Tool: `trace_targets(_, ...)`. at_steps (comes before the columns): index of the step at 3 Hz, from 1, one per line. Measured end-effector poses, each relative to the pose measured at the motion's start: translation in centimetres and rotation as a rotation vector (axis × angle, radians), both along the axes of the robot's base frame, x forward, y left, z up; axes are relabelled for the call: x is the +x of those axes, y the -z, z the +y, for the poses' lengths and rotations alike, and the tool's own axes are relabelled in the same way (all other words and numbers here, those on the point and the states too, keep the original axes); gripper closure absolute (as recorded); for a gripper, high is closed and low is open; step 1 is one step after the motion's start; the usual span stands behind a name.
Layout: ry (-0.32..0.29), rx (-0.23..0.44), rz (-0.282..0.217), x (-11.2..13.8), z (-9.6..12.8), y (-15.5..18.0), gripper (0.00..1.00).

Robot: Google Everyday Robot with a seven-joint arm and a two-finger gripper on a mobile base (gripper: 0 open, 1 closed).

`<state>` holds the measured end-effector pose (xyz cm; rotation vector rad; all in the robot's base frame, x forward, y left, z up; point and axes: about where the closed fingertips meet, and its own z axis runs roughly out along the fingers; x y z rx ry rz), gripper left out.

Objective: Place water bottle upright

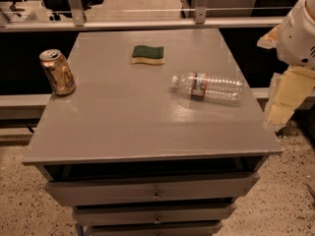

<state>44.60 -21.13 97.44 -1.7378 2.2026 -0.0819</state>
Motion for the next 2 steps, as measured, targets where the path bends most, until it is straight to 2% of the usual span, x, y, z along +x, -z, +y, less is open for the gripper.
trace_targets(1,-0.001,-0.013,-0.023,3.3,1.0,1.6,0.0)
trace_targets(2,0.032,-0.02,-0.037,7.3,1.2,3.8,0.0)
